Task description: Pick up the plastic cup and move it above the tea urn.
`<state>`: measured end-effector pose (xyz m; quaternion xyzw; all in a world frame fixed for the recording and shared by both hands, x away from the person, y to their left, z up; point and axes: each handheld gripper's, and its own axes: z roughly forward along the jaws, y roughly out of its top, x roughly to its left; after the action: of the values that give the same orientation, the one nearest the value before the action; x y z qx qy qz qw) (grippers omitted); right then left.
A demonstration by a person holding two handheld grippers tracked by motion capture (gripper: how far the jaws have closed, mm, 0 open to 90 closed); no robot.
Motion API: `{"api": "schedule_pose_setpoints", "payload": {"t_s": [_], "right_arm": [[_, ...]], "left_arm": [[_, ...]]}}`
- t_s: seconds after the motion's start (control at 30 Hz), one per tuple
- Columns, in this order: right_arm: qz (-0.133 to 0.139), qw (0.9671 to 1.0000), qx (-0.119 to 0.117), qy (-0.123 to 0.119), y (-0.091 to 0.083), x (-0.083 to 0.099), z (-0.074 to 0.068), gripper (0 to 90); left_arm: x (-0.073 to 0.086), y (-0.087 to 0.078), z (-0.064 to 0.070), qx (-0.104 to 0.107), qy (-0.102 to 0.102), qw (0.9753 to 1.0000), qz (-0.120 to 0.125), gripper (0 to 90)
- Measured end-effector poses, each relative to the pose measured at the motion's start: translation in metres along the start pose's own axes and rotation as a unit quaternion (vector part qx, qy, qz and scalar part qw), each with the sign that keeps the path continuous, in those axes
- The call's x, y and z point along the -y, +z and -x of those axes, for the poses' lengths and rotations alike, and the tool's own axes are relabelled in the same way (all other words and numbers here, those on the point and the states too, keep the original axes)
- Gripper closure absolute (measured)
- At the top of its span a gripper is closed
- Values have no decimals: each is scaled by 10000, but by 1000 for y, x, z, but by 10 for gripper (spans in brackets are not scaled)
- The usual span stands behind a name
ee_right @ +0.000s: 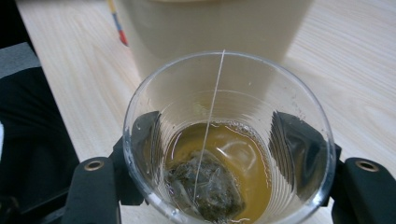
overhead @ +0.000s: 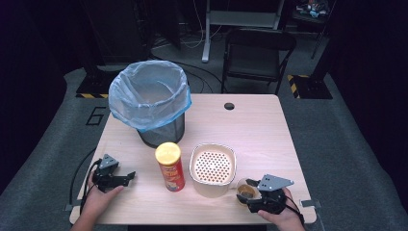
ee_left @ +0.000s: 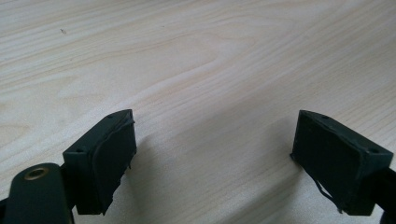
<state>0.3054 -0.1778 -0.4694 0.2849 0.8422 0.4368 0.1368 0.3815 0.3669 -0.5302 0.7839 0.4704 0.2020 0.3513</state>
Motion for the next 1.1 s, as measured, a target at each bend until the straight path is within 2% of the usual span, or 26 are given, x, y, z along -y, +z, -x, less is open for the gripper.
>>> {"api": "schedule_pose_setpoints", "payload": {"t_s": [0.23,0.33,0.37,0.63,0.8,0.97,1.1], "right_arm": [[-42,9996,272,90,-15,-10,17,341],[-138,9990,429,-69,-18,-18,25,342],[-172,9987,444,-194,-19,-22,29,342],[-36,9970,695,-352,-22,-42,49,343],[77,9972,712,-233,-21,-51,64,345],[108,9976,617,-306,-18,-61,78,350],[185,9980,460,-395,-18,-76,89,352]], "left_arm": [[0,0,0,-7,0,10000,12,133],[0,0,0,-3,1,10000,0,133],[0,0,0,3,-1,10000,-11,132],[0,0,0,3,4,10000,-16,132],[0,0,0,3,4,10000,-14,132],[0,0,0,3,2,10000,-15,132],[0,0,0,3,0,10000,-11,132]]}}
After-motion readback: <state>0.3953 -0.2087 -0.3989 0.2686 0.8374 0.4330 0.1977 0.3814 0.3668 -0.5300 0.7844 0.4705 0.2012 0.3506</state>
